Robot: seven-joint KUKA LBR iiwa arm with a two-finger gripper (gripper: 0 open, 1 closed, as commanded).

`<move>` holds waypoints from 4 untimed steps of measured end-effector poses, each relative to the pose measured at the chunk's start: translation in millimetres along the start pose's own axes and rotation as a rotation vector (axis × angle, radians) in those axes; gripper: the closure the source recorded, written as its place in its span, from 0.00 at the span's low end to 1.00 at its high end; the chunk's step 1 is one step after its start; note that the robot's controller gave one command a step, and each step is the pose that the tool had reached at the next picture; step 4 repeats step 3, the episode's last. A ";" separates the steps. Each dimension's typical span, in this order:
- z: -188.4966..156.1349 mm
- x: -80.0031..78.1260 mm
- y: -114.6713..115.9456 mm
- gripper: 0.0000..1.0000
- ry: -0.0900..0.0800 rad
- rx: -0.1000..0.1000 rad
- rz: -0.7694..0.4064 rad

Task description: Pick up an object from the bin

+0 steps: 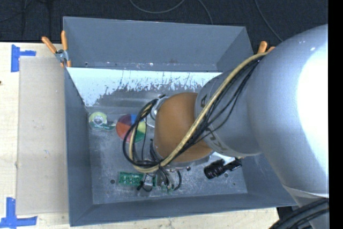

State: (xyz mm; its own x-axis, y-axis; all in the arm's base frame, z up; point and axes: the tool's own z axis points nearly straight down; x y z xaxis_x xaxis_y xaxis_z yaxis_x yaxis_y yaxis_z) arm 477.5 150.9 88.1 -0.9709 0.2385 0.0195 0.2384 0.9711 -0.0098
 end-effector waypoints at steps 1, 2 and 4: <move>-17.5 0.2 -0.3 1.00 0.001 0.001 0.000; -39.0 0.8 -0.6 1.00 0.002 0.001 0.000; -58.5 0.5 -0.4 1.00 -0.001 0.000 0.000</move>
Offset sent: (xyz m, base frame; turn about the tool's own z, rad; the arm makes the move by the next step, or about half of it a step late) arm -0.0001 -0.0001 0.0882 0.0000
